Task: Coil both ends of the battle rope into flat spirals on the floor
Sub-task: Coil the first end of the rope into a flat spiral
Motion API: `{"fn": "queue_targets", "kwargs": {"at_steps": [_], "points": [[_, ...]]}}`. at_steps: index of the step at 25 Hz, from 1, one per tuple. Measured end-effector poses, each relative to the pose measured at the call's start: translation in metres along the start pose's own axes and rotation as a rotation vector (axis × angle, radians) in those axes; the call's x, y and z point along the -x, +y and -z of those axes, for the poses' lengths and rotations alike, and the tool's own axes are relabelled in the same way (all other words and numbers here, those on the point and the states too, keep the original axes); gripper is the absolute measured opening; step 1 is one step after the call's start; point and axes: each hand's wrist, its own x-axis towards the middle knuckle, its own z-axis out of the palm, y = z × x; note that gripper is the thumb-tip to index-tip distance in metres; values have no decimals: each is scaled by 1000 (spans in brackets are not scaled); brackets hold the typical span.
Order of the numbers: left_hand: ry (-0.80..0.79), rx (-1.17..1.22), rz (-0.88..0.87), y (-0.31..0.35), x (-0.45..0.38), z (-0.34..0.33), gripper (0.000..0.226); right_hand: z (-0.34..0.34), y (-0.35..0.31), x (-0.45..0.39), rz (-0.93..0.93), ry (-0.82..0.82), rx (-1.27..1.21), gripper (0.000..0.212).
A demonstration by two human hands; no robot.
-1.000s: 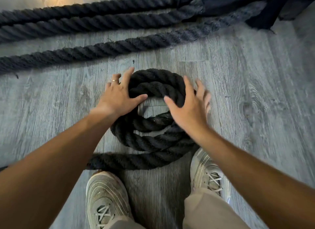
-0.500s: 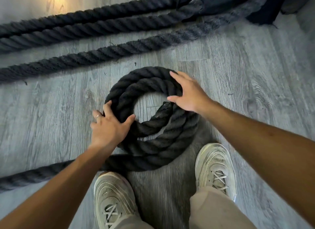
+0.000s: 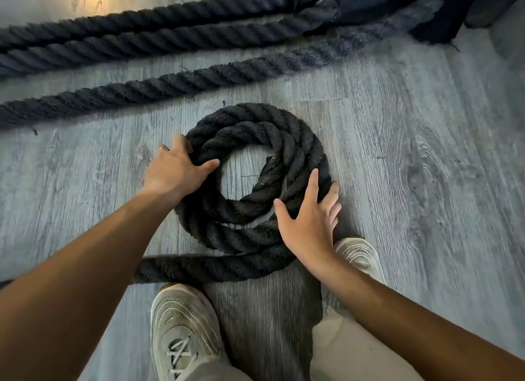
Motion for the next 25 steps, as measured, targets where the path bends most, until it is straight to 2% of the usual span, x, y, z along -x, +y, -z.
{"fn": "queue_targets", "kwargs": {"at_steps": [3,5,8,10,12,13,15,17,19,23,25], "points": [[21,-46,-26,-2,2,-2,79,3,-4,-12,35,-16,-3,93],[-25,-100,-10,-5,5,-2,80,11,-4,-28,115,-50,67,91],[-92,-146,38,-12,23,-12,76,34,-11,-75,298,-200,177,87],[-104,-80,71,-13,41,-22,78,54,-27,-110,384,-341,237,86],[-104,-65,66,-11,58,-28,83,68,-41,-131,446,-406,262,83],[-98,-90,62,-11,62,-27,84,67,-45,-133,472,-381,256,80],[-51,-175,64,-8,60,-21,82,56,-44,-115,458,-224,227,74],[34,-257,-7,-5,45,-14,77,36,-30,-78,333,-38,226,70],[53,-297,-89,-1,23,-7,73,18,-12,-38,220,47,222,70],[29,-142,-170,4,-4,5,71,0,5,-1,99,21,88,75],[-9,-207,-206,7,-7,7,80,-1,2,-5,67,-4,39,74]]}}
